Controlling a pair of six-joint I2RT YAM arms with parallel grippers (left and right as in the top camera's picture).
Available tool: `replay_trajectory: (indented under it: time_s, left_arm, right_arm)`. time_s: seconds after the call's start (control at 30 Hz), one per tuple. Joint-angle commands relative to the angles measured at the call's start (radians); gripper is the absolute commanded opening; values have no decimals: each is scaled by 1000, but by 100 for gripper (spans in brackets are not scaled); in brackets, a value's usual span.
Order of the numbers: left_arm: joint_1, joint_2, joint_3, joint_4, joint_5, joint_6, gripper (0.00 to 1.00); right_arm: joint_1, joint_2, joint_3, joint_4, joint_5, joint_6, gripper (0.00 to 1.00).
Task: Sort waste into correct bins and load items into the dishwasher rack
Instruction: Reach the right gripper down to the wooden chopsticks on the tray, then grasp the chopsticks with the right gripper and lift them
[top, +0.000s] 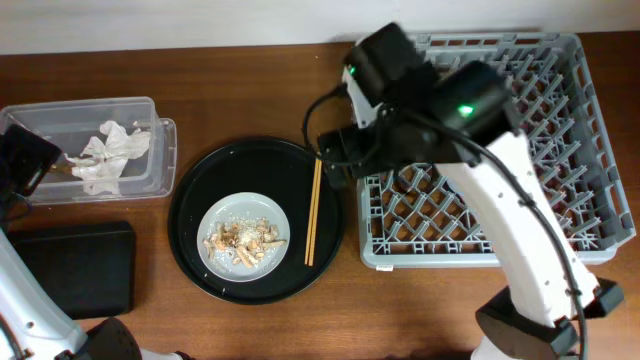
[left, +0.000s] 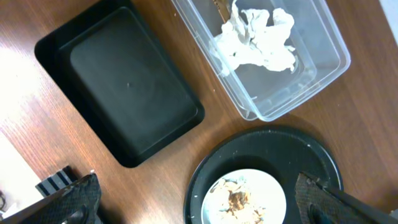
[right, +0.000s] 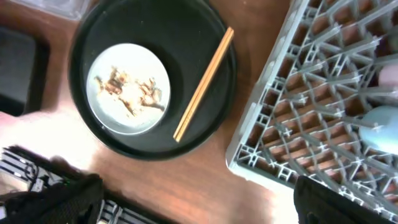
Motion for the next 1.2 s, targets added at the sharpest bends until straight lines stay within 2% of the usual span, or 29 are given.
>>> replay_trajectory:
  time_s: [0.0, 0.03, 0.13, 0.23, 0.3, 0.4, 0.43, 0.5, 0.63, 1.17]
  left_arm:
    - [4, -6, 2, -1, -8, -9, 99]
    - [4, -6, 2, -1, -8, -9, 99]
    - [4, -6, 2, -1, -8, -9, 99]
    - [4, -6, 2, -1, -8, -9, 99]
    - [4, -6, 2, -1, -8, -9, 99]
    - [4, -6, 2, -1, -8, -9, 99]
    - [4, -6, 2, -1, -8, -9, 99]
    - [4, -6, 2, -1, -8, -9, 99]
    - [4, -6, 2, -1, -8, -9, 99]
    - [4, -6, 2, -1, -8, -9, 99]
  right_arm:
    - [5, -2, -173, 33, -176, 32, 99]
    - [5, 2, -222, 83, -176, 37, 90]
    - [8, 12, -483, 409, -170, 241, 50]
    - [44, 34, -662, 649, -112, 294, 49]
    - [91, 76, -674, 682, -3, 327, 50]
    - [174, 171, -674, 703, 260, 499, 50]
    - [175, 196, -674, 716, 284, 519, 50]
    - [172, 238, -674, 748, 273, 563, 51]
    - [188, 323, -674, 818, 242, 562, 50]
    - [186, 393, -674, 850, 268, 555, 51]
